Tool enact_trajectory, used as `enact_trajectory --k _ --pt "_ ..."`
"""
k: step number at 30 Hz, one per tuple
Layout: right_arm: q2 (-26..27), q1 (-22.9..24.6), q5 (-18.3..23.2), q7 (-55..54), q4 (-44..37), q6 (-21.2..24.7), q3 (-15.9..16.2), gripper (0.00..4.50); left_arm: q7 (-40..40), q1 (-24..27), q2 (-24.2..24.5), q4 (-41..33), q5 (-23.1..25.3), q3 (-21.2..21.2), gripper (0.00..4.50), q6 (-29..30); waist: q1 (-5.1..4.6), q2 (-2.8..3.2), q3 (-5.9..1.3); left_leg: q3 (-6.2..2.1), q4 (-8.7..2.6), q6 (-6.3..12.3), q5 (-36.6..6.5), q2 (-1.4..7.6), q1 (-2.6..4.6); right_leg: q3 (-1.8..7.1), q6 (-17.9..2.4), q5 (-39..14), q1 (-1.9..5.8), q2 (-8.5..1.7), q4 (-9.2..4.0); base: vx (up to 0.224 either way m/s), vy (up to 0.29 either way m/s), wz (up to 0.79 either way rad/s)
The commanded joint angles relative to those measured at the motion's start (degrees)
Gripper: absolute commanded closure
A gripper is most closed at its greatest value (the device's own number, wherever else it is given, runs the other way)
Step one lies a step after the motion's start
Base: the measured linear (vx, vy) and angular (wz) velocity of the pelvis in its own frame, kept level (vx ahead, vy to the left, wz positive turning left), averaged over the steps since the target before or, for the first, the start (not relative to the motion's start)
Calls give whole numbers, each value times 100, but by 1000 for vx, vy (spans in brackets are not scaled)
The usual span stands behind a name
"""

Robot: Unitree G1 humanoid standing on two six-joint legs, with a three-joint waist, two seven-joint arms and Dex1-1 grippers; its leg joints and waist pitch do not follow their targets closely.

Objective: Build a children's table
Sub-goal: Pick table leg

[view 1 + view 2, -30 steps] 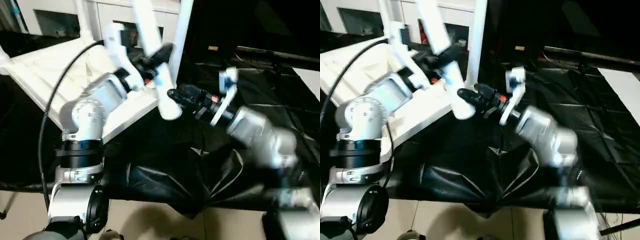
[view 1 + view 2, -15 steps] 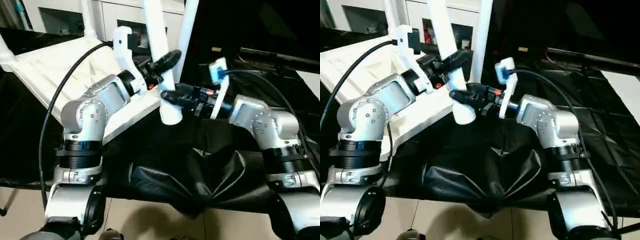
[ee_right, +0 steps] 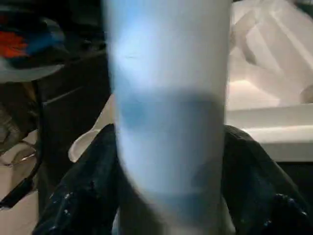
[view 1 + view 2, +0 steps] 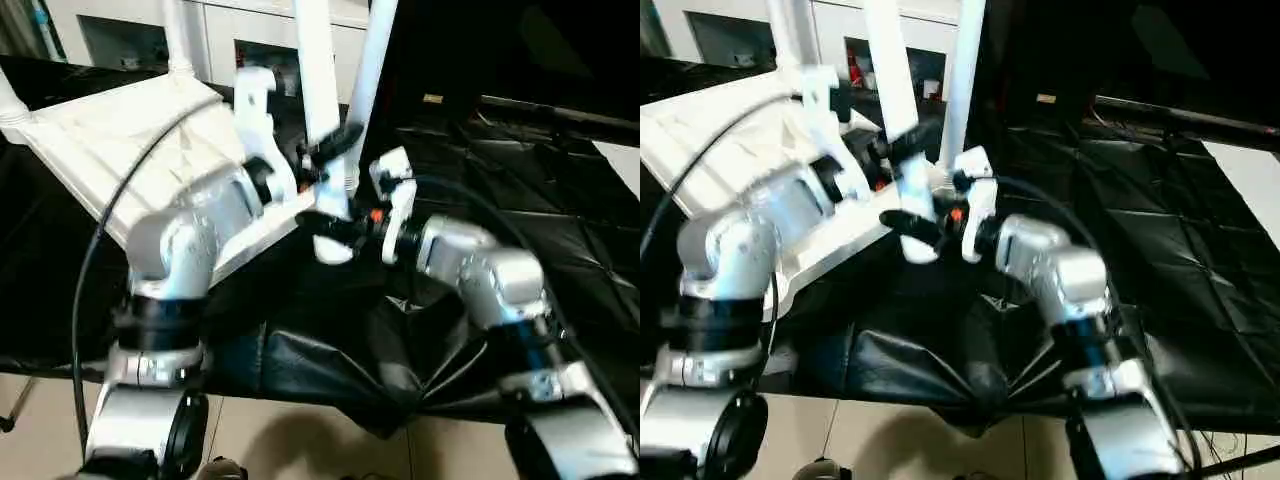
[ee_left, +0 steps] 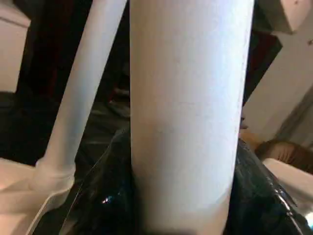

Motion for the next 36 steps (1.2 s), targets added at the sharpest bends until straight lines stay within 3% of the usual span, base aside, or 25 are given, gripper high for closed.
enact_trajectory --k 1,6,7,8,10,11,12,15,18,21,25,26,27,28,31,32,34,36 --pt "-114 82 89 343 -258 -38 141 195 92 -23 -5 -190 51 -59 260 47 5 84 -478 -41 -349 -116 -460 80 92 151 -1130 -2 369 -312 -312 0 0 0" --pt "-292 179 188 1135 -298 -257 292 237 -62 -47 73 -41 -121 204 260 -33 9 142 -475 -42 -344 -134 -572 74 101 155 -1163 -102 353 -313 -327 0 0 0" --pt "-357 198 307 1437 -290 -246 272 240 -297 -64 62 32 -419 343 260 54 0 120 -478 -38 -340 -115 -575 64 94 154 -1173 -90 363 -304 -331 0 0 0" --pt "-396 209 389 1627 -286 -229 254 243 -467 -74 53 78 -633 436 204 124 15 104 -481 -32 -333 -94 -567 55 91 156 -1200 -70 375 -306 -328 0 0 0" --pt "-545 236 702 2276 -302 -42 191 248 -1529 -24 127 7 -1609 661 191 571 22 81 -483 -28 -330 -20 -551 55 97 148 -1273 -70 371 -307 -320 0 0 0" --pt "-597 245 780 2439 -333 34 194 251 -1814 1 180 -32 -1805 676 188 678 23 81 -476 -24 -324 3 -536 37 96 146 -1314 -99 374 -300 -318 0 0 0" --pt "-638 253 839 2571 -355 79 196 254 -2070 33 249 -73 -1914 653 178 736 18 97 -478 -30 -326 50 -531 48 75 143 -1388 -23 380 -303 -309 0 0 0" --pt "-820 272 953 2934 -426 228 286 259 -2688 86 478 -162 -2132 535 147 976 -4 74 -464 -29 -336 137 -549 79 99 134 -1432 -119 343 -316 -319 0 0 0" --pt "-1036 297 1020 3368 -473 418 431 259 -3427 98 774 -190 -2467 508 148 1159 28 78 -447 -31 -348 58 -648 87 115 140 -1347 -455 338 -333 -337 0 0 0" --pt "-1066 302 1013 3451 -463 436 467 259 -3594 58 875 -145 -2578 550 140 1262 38 86 -441 -32 -357 -36 -783 91 125 144 -1305 -652 324 -345 -354 0 0 0" --pt "-1087 296 1057 3638 -408 469 466 259 -3757 -46 1002 -40 -2786 703 140 1428 69 109 -449 -44 -362 -119 -800 93 127 144 -1255 -727 325 -351 -352 0 0 0" --pt "-1089 295 1063 3668 -404 471 469 259 -3774 -57 1020 -20 -2821 728 157 1446 74 97 -450 -42 -362 -130 -795 91 121 144 -1255 -700 326 -348 -353 0 0 0" --pt "-1090 299 1066 3683 -420 462 469 259 -3769 -74 1004 39 -2964 813 168 1543 83 194 -455 -49 -360 -163 -819 87 129 145 -1276 -622 318 -345 -346 0 0 0" --pt "-1090 299 1064 3681 -422 459 468 259 -3773 -74 1000 46 -2976 818 175 1552 75 163 -456 -40 -358 -170 -835 82 130 142 -1284 -584 319 -335 -350 0 0 0" --pt "-1090 307 1046 3657 -443 434 460 259 -3817 -65 973 101 -3077 861 201 1626 89 179 -468 -54 -359 -180 -788 74 122 135 -1325 -423 341 -332 -329 0 0 0" --pt "-1103 321 1045 3639 -467 429 452 259 -3828 -43 966 116 -3056 817 201 1654 101 249 -472 -68 -361 -202 -813 73 126 133 -1349 -384 342 -337 -319 0 0 0" --pt "-1135 349 1055 3645 -496 432 431 259 -3897 -12 953 159 -3061 748 224 1660 86 212 -474 -64 -364 -189 -820 72 126 125 -1374 -278 351 -321 -332 0 0 0" --pt "-1148 396 996 3616 -531 356 433 259 -3817 -6 923 195 -2913 670 239 1536 95 225 -470 -66 -365 -169 -845 72 122 129 -1384 -284 358 -328 -338 0 0 0"
